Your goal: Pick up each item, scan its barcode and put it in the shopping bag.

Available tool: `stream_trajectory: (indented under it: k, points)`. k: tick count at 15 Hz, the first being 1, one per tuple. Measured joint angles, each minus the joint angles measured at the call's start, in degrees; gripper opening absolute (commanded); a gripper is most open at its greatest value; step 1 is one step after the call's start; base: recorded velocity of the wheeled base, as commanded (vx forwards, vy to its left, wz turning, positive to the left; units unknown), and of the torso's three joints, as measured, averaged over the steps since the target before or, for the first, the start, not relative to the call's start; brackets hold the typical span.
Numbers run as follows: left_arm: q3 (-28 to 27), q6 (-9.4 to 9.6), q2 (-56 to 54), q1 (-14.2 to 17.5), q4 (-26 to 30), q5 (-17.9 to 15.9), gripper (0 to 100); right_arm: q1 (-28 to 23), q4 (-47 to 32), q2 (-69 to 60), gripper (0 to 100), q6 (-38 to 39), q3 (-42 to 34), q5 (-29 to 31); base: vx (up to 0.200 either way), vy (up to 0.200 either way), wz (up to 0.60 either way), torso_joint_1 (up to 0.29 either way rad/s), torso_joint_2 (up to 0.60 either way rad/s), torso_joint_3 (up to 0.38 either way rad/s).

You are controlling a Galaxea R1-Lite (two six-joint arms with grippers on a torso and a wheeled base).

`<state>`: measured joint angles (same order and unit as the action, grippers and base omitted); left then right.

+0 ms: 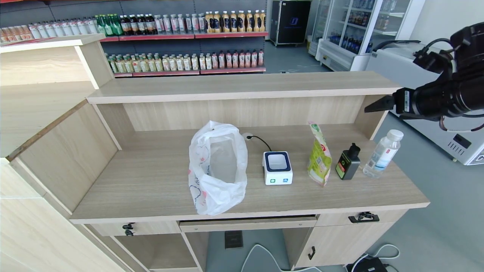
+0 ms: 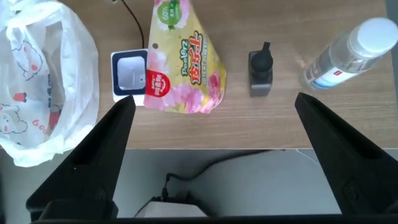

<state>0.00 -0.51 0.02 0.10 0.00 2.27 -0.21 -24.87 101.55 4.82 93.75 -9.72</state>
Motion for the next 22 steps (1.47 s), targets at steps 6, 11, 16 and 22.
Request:
stream_trajectory:
  k: [6, 11, 16, 22]
  points:
    - [0.0, 0.0, 0.0, 0.0, 0.0, 0.0, 100, 2.1, 7.6, 9.5, 100, 3.9, 0.0, -2.3, 0.0, 0.0, 0.0, 0.0, 0.0, 0.0]
    - [0.0, 0.0, 0.0, 0.0, 0.0, 0.0, 100, 5.2, 12.7, 16.8, 100, 4.3, 0.9, -2.3, 0.0, 0.0, 0.0, 0.0, 0.0, 0.0]
    - [0.0, 0.0, 0.0, 0.0, 0.0, 0.0, 100, 7.8, 18.8, 22.5, 100, 4.2, 0.7, -2.4, 0.0, 0.0, 0.0, 0.0, 0.0, 0.0]
    - [0.0, 0.0, 0.0, 0.0, 0.0, 0.0, 100, 9.5, 24.8, 27.1, 100, 4.0, 0.4, -2.3, 0.0, 0.0, 0.0, 0.0, 0.0, 0.0]
